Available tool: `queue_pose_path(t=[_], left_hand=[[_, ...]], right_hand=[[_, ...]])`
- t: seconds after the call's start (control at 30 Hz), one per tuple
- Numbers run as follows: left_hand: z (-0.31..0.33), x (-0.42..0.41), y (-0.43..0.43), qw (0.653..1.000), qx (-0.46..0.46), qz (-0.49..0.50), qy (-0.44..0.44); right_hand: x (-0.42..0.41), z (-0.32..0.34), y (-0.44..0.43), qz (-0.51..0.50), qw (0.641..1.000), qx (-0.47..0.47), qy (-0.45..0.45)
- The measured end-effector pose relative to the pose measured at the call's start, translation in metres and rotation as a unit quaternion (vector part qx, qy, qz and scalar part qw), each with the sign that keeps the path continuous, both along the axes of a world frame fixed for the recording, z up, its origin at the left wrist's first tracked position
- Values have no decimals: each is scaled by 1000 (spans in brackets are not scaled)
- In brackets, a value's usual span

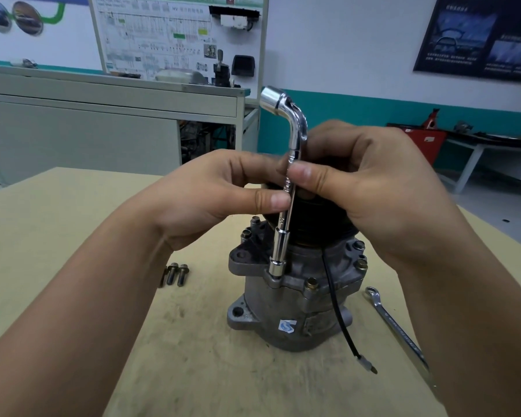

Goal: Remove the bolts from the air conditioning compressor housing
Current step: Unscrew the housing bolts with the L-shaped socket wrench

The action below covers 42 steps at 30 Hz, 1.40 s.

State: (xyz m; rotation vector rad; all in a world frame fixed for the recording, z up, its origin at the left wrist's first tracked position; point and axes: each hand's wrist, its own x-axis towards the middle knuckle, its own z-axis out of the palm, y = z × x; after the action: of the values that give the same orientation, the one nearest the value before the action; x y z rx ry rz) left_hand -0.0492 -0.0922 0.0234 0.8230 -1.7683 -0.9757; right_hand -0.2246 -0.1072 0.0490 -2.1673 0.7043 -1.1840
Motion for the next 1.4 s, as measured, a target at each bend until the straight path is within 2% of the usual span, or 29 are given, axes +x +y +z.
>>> queue_pose_path(t=[0.23,0.37,0.6,1.0,1.23,1.4], left_hand=[[0,1,-1,999,3,37,-24],[0,-1,0,997,3,59,-40],[2,-2,0,996,12,75,-38],[3,-3,4,998,11,45,-34],[1,-3,2,998,5,61,-32],[0,-2,-1,996,11,72,-43]], right_hand=[[-2,1,-1,11,1000,-7,25],[-4,1,1,19,1000,20,-8],[1,-3,0,-36,997,32,-52],[0,-4,-3,-28,999,6,-15],[-3,-2,-3,2,1000,-13,7],[-5,-3,-2,4,1000,15,-19]])
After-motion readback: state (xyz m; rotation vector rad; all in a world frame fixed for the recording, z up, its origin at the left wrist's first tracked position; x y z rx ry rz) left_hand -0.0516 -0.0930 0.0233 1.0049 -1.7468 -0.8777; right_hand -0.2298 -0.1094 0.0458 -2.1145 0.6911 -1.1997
